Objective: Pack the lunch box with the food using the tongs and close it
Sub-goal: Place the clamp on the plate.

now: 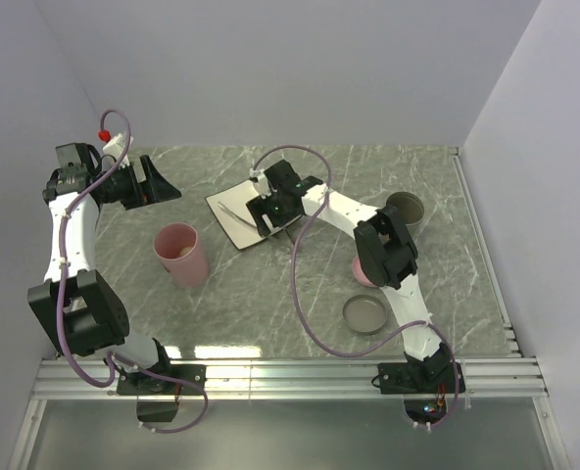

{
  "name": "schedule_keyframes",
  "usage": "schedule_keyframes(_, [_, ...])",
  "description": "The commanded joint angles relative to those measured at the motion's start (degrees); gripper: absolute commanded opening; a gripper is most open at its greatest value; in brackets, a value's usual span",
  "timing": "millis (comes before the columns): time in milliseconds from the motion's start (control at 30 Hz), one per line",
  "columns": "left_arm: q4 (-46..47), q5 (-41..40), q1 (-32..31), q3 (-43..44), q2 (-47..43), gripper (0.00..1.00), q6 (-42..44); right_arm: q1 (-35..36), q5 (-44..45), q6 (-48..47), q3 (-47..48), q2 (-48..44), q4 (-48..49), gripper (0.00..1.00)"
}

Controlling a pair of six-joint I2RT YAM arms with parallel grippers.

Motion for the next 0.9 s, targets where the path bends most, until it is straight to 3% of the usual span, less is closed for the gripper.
schedule_keyframes(0, [-0.1, 0.1, -0.2, 2.3, 0.0, 1.00, 1.2, 0.4, 1.2, 0.4, 0.4, -1.2, -2.0, 0.86])
schedule_keyframes(367, [-0.8, -0.1, -0.2, 2.7, -1.4, 0.99, 1.5, 0.5, 0.8, 0.4, -0.5, -6.6, -3.0, 0.94])
schedule_keyframes(400, [-1.0, -0.2, -0.2, 2.9, -1.4, 0.99, 1.6, 0.6, 0.6, 0.3, -0.2, -7.8, -3.2, 1.00])
schedule_keyframes(633, [-3.6, -0.5, -0.2, 7.1, -1.4, 1.00, 2.5, 0.5, 1.0, -3.1, 6.9, -11.8, -8.6, 1.00])
schedule_keyframes(867, [-3.5, 0.0, -0.2, 7.1, -3.7, 0.99, 3.6, -0.8, -5.4, -9.4, 0.8, -27.4, -13.1, 1.00])
